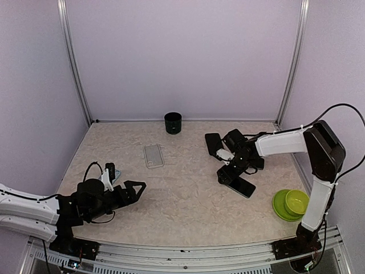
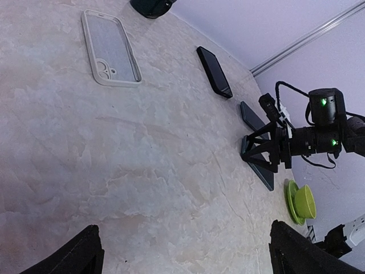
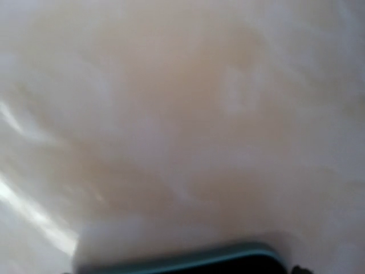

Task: Put the phone into the phone case
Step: Move the phone to the center of the board, then pick up the phone at the center of the board, then pass from the right arm to the left

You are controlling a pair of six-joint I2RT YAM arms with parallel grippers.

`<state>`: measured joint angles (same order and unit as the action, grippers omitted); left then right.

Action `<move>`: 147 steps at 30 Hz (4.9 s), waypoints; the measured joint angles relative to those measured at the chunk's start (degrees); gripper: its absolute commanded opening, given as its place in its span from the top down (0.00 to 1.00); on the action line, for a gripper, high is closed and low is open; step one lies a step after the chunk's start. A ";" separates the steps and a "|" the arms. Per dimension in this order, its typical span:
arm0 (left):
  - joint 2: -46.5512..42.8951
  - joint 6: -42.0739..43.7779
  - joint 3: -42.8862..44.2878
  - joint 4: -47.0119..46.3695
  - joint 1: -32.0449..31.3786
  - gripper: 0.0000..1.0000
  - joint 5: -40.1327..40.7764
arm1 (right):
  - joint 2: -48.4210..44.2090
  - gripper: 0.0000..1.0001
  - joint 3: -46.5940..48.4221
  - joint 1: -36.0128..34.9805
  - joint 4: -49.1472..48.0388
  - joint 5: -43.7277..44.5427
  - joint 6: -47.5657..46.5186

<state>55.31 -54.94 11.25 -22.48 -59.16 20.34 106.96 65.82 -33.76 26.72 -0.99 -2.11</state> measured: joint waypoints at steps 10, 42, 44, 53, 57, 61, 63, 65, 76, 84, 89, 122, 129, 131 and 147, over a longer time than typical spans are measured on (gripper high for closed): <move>0.07 -0.33 -0.70 -0.85 -0.02 0.01 0.00 | 5.84 0.34 7.48 -7.76 -0.55 5.33 11.61; 1.16 -1.27 -2.34 -2.60 0.00 0.01 0.04 | 3.06 0.15 1.29 -13.38 -6.82 0.20 4.39; 1.42 -1.33 -2.34 -2.78 0.00 0.01 0.02 | 3.08 0.20 1.16 -13.40 -7.30 0.44 4.22; 1.44 -1.62 -2.34 -2.80 0.00 0.01 0.04 | 3.37 0.33 1.09 -13.94 -8.90 1.57 4.07; 1.51 -1.66 -2.34 -2.82 0.00 0.01 0.04 | 3.34 0.35 0.81 -14.99 -10.27 3.74 4.02; 2.01 -1.62 -2.32 -2.80 0.00 0.01 0.02 | 2.62 0.35 -0.74 -16.24 -12.92 6.34 3.80; 2.16 -1.44 -2.32 -2.80 0.00 0.01 0.00 | 1.84 0.36 -2.23 -16.72 -14.71 7.56 3.69; 2.38 -1.01 -2.12 -2.75 0.00 0.01 -0.20 | 0.81 0.36 -3.76 -17.42 -15.76 8.15 3.23; 7.43 2.82 2.16 -4.28 0.00 0.02 -4.15 | -10.34 0.38 -14.97 -24.74 -21.42 10.99 0.66; 13.70 6.05 6.51 -8.15 -0.11 0.06 -10.75 | -16.90 0.39 -18.47 -31.12 -28.59 13.62 -0.33; 16.74 7.93 9.07 -10.62 -0.79 0.12 -14.67 | -17.40 0.39 -18.56 -34.01 -30.45 15.85 -1.09; 26.84 10.14 15.28 -15.61 -2.78 0.73 -24.61 | -15.13 0.38 -17.27 -43.76 -34.32 24.65 -3.63; 26.91 10.25 15.28 -15.47 -2.73 0.95 -24.02 | -15.02 0.38 -17.07 -44.02 -34.21 25.88 -4.11; 26.91 10.43 15.28 -15.85 -2.80 1.00 -24.63 | -15.02 0.38 -17.07 -44.02 -33.90 25.88 -4.26; 26.67 10.82 15.26 -16.00 -3.04 1.00 -24.04 | -15.15 0.08 -17.16 -44.46 -34.42 29.94 -4.07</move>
<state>81.97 -44.12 26.50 -38.48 -62.19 -3.70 91.81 48.66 -78.22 -7.70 28.95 -6.17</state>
